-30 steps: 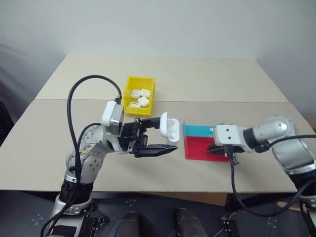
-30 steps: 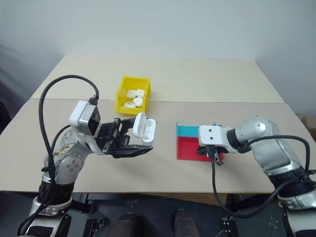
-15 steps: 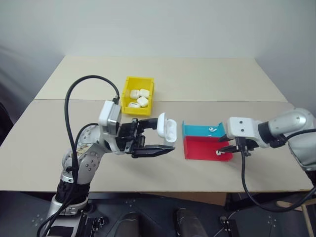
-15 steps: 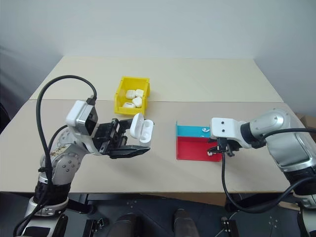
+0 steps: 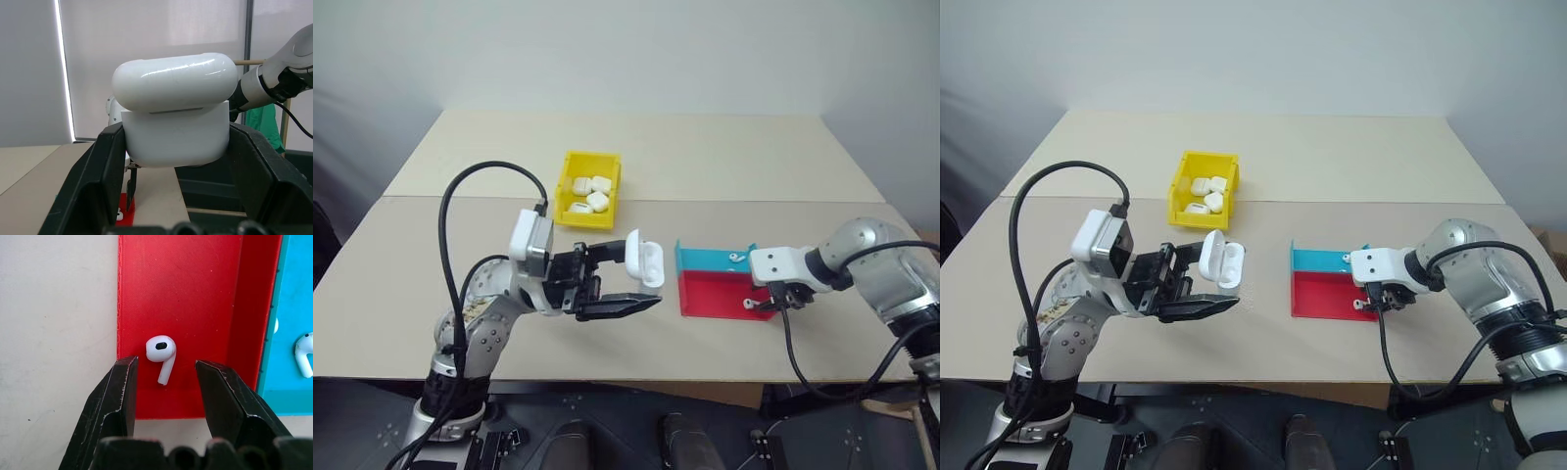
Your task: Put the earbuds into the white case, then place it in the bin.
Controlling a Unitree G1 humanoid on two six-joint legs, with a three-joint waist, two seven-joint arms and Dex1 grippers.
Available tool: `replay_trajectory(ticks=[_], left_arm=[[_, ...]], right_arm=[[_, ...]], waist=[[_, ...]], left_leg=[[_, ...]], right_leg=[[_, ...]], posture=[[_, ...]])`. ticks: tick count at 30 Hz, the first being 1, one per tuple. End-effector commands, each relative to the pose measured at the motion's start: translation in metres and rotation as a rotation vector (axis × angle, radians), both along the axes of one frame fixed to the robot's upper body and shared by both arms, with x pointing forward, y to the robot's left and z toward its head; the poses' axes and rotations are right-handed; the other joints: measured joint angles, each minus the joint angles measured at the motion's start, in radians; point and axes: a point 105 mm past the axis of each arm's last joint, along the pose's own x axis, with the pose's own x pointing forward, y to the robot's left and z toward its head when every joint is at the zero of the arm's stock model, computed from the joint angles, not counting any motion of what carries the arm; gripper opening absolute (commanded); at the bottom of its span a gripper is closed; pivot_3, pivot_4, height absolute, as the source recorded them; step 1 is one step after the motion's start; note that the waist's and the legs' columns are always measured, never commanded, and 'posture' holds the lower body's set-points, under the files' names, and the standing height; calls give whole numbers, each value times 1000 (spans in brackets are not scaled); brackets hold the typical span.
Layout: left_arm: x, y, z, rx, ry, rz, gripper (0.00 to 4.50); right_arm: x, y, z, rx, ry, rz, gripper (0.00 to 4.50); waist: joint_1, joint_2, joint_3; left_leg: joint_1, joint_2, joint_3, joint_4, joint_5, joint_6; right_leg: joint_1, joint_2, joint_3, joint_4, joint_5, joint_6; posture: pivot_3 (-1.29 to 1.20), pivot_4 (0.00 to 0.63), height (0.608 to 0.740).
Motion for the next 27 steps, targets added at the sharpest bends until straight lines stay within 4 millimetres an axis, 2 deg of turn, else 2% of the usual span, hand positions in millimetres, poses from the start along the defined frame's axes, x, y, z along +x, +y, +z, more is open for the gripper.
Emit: replay_trajectory(ticks=[1,16,19,22,23,27], left_arm=[[-8,0,9,-23,-52,-4,2793],[-9,3,9,-11,-55,14,2793],[-9,3,8,-8,-55,15,2793],[-8,3,8,-5,-54,16,2793],[-8,3,8,-4,-54,16,2793],[-7,3,7,-2,-51,11,2793]], right_arm=[[3,0,5,-18,-14,21,2296],[4,2,-4,-12,10,25,2296],[3,3,-5,-8,14,28,1731],[3,4,-5,7,17,23,744],[2,5,-5,10,19,22,627],[1,4,-2,24,5,12,628]], waist=[[1,0,0],[0,0,0],[0,0,0],[0,0,0],[1,0,0],[1,0,0]], left_leg=[[0,0,0,0,0,0],[0,0,0,0,0,0],[0,0,0,0,0,0],[0,0,0,0,0,0],[0,0,0,0,0,0],[1,0,0,0,0,0]], right_leg=[[0,0,0,0,0,0],[0,0,0,0,0,0],[0,0,0,0,0,0],[0,0,0,0,0,0],[1,0,0,0,0,0],[1,0,0,0,0,0]], posture=[[0,150,740],[0,150,740],[0,150,740],[0,150,740],[0,150,740],[0,150,740]])
